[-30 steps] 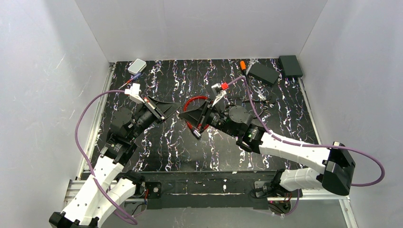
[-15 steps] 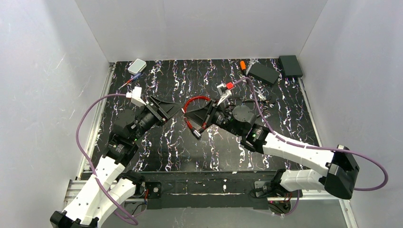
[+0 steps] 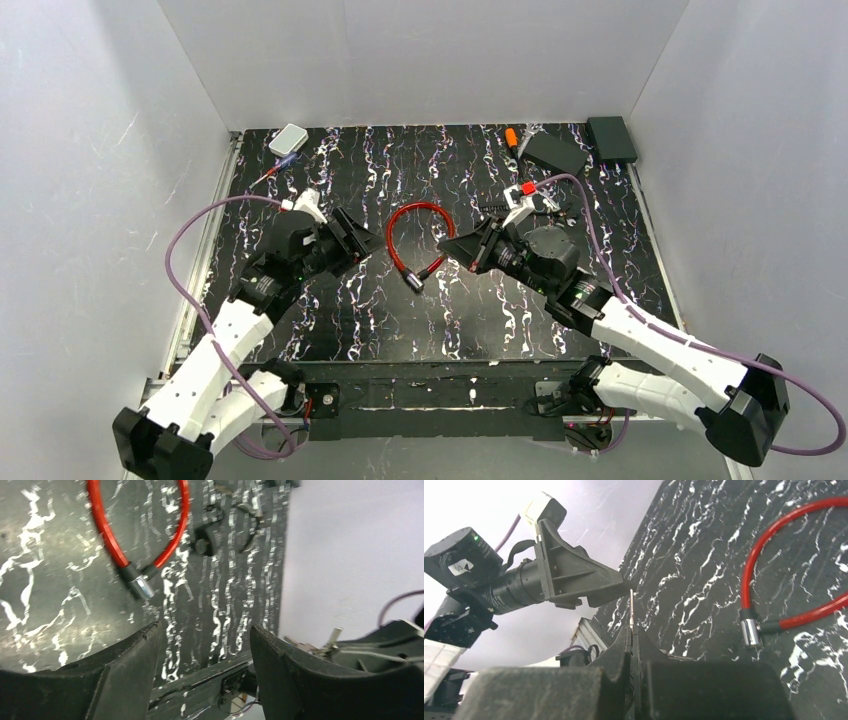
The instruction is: Unlock with the key
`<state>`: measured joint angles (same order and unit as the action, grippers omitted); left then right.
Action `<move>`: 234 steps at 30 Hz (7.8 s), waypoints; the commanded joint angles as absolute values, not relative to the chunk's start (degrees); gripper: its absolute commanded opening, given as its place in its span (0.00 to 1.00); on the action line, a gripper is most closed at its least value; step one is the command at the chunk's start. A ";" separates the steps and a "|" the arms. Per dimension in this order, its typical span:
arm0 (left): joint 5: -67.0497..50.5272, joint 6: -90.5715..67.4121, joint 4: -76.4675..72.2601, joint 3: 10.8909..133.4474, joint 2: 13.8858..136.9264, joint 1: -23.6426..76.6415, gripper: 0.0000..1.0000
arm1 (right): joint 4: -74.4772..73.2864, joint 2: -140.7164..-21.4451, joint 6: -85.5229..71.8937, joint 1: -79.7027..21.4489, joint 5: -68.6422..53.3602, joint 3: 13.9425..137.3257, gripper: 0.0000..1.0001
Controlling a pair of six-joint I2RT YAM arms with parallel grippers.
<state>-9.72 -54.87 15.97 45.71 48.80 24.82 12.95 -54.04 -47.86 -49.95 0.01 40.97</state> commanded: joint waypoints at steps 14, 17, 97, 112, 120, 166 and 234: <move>11.00 -60.17 41.65 71.51 93.94 39.02 0.53 | -16.94 -37.69 -46.34 -45.97 9.38 40.46 0.01; 11.47 -61.24 41.92 74.68 99.03 40.23 0.52 | -18.44 -36.23 -46.23 -45.97 10.18 40.19 0.01; -8.29 -78.09 13.40 54.36 91.38 37.88 0.00 | 18.17 -50.49 -60.30 -45.97 -11.12 18.93 0.01; -11.49 -80.78 9.36 52.53 90.37 37.88 0.00 | 25.87 -60.72 -60.11 -46.02 -9.91 18.81 0.01; -13.07 -82.53 6.73 50.82 89.70 37.64 0.00 | 27.20 -63.59 -60.14 -45.98 -9.35 18.87 0.01; -13.89 -83.93 4.71 49.22 88.25 37.27 0.00 | 32.32 -68.81 -62.87 -44.70 -6.04 19.54 0.01; -17.02 -86.66 1.43 48.95 87.52 38.05 0.00 | 31.40 -80.23 -56.95 -40.85 -9.86 29.67 0.01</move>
